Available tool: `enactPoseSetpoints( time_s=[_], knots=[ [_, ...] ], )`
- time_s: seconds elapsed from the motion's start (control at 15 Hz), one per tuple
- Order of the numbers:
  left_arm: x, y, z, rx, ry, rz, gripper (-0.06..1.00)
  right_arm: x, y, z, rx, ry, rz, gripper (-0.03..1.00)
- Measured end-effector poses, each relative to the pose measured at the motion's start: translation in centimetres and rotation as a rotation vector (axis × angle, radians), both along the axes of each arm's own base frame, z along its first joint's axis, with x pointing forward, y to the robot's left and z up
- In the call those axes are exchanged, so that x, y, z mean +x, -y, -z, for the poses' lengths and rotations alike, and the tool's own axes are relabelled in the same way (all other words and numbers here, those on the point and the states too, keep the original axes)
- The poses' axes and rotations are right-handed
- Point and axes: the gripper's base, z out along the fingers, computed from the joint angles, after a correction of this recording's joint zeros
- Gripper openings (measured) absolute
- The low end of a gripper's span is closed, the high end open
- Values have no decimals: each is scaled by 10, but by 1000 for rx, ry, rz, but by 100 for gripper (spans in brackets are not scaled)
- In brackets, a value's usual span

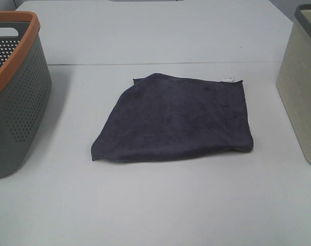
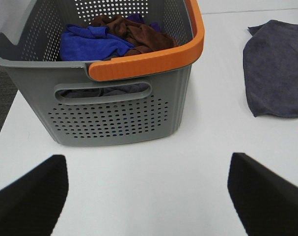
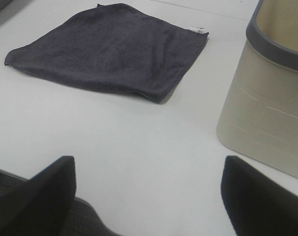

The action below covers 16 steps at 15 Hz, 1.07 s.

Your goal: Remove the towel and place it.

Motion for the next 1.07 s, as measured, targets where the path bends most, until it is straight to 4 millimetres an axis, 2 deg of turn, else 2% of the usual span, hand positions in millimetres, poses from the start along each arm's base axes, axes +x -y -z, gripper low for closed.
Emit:
enactPoseSetpoints(
  time_s=[0.33,0.67,1.07],
  knots=[
    [0,1,0,-15,0,6,83,0,0,0,3,3,20,73],
    [0,2,0,-22,1,-27,83,2,-4,0,3,4,271,73],
    [0,2,0,-23,1,-27,83,2,-4,0,3,4,274,73]
  ],
)
